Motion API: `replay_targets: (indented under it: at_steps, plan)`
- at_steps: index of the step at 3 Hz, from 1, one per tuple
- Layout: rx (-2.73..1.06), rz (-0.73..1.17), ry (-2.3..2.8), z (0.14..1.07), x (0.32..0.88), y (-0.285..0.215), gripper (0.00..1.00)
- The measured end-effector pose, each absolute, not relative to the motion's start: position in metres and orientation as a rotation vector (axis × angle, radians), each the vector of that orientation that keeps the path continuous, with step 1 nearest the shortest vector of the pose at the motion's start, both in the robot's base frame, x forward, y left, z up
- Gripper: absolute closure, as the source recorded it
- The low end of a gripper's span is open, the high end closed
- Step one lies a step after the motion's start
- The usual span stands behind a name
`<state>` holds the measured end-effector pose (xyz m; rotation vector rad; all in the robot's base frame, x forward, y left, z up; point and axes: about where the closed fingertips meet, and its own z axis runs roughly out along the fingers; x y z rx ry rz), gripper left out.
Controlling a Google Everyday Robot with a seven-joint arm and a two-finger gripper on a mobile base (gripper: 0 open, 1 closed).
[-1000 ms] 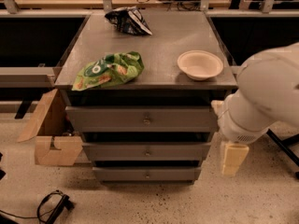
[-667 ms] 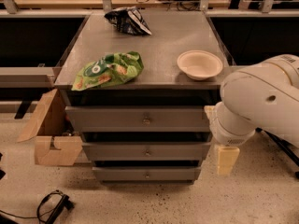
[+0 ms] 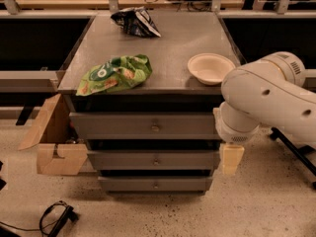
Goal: Open top drawer
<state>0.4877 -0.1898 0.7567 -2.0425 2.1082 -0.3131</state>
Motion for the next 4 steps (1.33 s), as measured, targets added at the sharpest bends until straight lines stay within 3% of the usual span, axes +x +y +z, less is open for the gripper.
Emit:
replay_targets:
  at_steps: [2,4]
  plan:
    - [-2.016,-0.313,2.224,0.721,0.566,-0.189,0.0]
    - [-1.993,-0.21,2.287,0.674,0.597,-0.184,0.01]
